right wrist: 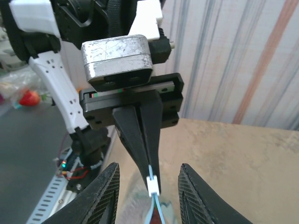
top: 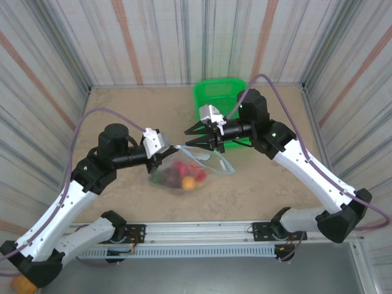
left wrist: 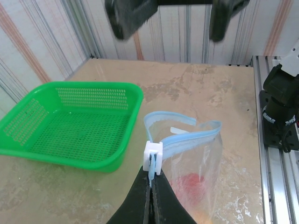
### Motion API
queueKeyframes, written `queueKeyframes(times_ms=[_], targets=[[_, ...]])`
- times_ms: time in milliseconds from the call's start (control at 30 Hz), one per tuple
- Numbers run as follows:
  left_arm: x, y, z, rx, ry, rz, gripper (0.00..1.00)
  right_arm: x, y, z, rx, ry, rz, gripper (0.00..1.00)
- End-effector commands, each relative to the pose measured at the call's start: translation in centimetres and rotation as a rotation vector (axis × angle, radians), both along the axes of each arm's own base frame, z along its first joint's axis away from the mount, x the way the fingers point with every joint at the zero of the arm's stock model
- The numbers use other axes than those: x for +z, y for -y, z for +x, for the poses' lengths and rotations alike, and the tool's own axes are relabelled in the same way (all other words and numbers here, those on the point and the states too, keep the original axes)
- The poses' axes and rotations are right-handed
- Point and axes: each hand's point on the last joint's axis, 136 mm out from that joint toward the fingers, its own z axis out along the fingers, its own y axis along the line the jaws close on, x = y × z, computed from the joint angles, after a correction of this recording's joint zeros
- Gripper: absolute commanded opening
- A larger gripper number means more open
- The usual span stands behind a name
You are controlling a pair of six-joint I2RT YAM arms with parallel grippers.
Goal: Place the food in the zip-top bag and seal the zipper
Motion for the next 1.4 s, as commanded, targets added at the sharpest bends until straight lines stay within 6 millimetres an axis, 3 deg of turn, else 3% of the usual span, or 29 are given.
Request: queueKeyframes(times_ms=[0,700,900,1033,1367], targets=[[1.5,0.2,-0.4,-0.023,0.030,-0.054,0.00,-0.5,-1.2,-0.4,0.048,-0.061,-0.002,0.37],[1.9,-0.2,-0.5,0.005,0.021,-0.069,0.00,-4.7,-2.7,0.1,0.033,-0.119,-0.086,0.30],[2.1,-0.2,-0.4,0.008,0.019,-0.075,0.00,-5.5,-2.7,0.0,0.037,-0.120,-0.106,0.19],[1.9,-0.2,-0.5,0.004,0.016,-0.073,0.00,-5.2,-2.4,-0.1,0.040,-0.106,-0.101,0.06],[1.7,-0.9,0.0,0.057,0.027,-0.061,0.00,-5.3,-1.4,0.1,0.000,-0.080,-0.107,0.01]])
